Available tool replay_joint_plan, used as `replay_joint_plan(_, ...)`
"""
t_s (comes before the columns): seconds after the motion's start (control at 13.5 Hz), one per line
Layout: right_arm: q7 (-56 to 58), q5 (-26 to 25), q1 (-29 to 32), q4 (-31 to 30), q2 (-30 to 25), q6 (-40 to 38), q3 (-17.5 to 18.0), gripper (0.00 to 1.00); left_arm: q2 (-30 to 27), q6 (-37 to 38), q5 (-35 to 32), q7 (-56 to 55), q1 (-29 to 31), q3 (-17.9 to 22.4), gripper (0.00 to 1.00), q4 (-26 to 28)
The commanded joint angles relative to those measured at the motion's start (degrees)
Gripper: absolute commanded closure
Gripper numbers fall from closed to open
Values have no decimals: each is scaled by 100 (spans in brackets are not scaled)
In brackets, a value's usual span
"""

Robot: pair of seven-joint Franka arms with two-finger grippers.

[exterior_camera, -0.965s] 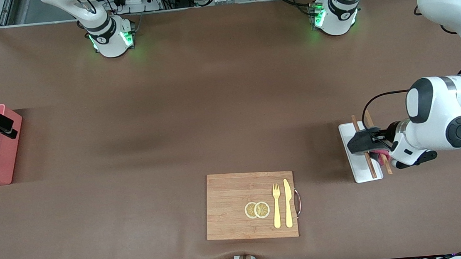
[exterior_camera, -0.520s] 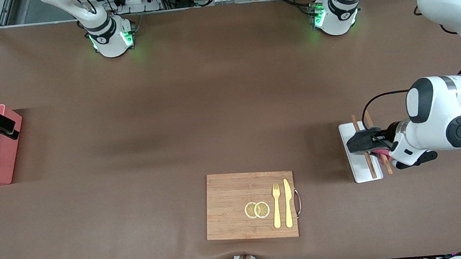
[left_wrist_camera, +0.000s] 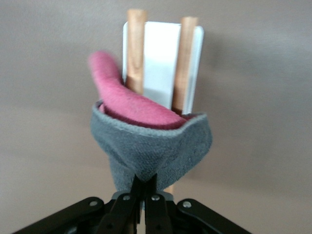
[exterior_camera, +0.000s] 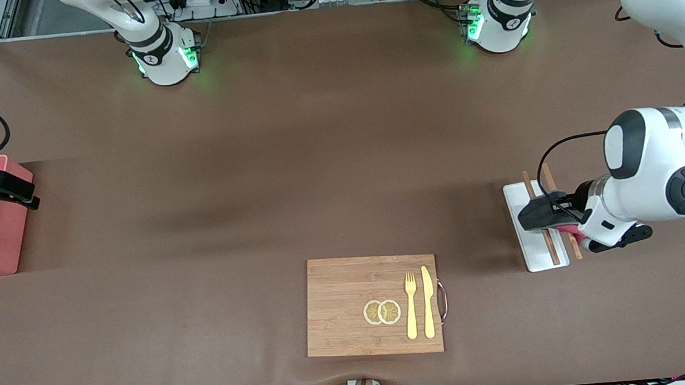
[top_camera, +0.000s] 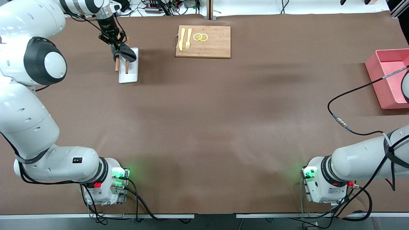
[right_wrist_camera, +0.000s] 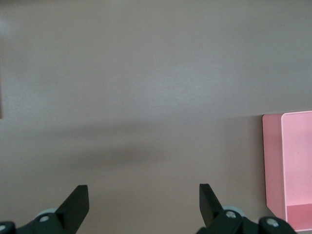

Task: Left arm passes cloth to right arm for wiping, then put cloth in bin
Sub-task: 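Lift the cloth with the left gripper while the right gripper reaches toward it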

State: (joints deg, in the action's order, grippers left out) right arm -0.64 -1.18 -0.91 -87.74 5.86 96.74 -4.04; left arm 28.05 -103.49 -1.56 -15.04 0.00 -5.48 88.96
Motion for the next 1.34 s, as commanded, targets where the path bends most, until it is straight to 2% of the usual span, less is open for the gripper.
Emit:
replay_joint_plan(0.0, -706, -14, -23, 116, 3, -94, 62, 0, -413, 241, -2, -95, -9, -207, 100, 60)
replay_joint_plan(0.15, -1401, -14, -224, 143, 3, -181, 62, 0, -606, 294, 137, -140, -9, -418, 100, 69)
replay_joint_plan(0.3, -1798, 91, -312, 143, 3, -260, 70, 0, -730, 330, 584, -306, 0, -637, 100, 42)
replay_joint_plan(0.45, -2367, 896, -260, 151, 12, -506, 44, 0, -809, 330, 1042, -778, -26, -918, 100, 7)
replay_joint_plan(0.52, -2736, 1205, -225, 143, 21, -524, 35, 0, -801, 330, 1052, -1199, -44, -1216, 100, -71)
replay_joint_plan(0.74, -3930, 1532, -461, 125, 108, -568, 61, 0, -661, 138, 1096, -2579, -227, -1902, 100, -466)
replay_joint_plan(1.04, -5918, 2515, -690, 125, 363, -569, 53, 0, -494, -933, 1105, -4099, -1061, -2001, 100, -739)
replay_joint_plan(1.26, -6868, 3288, -796, 125, 626, -560, 53, 0, -152, -1523, 1105, -5540, -1782, -1992, 100, -1257)
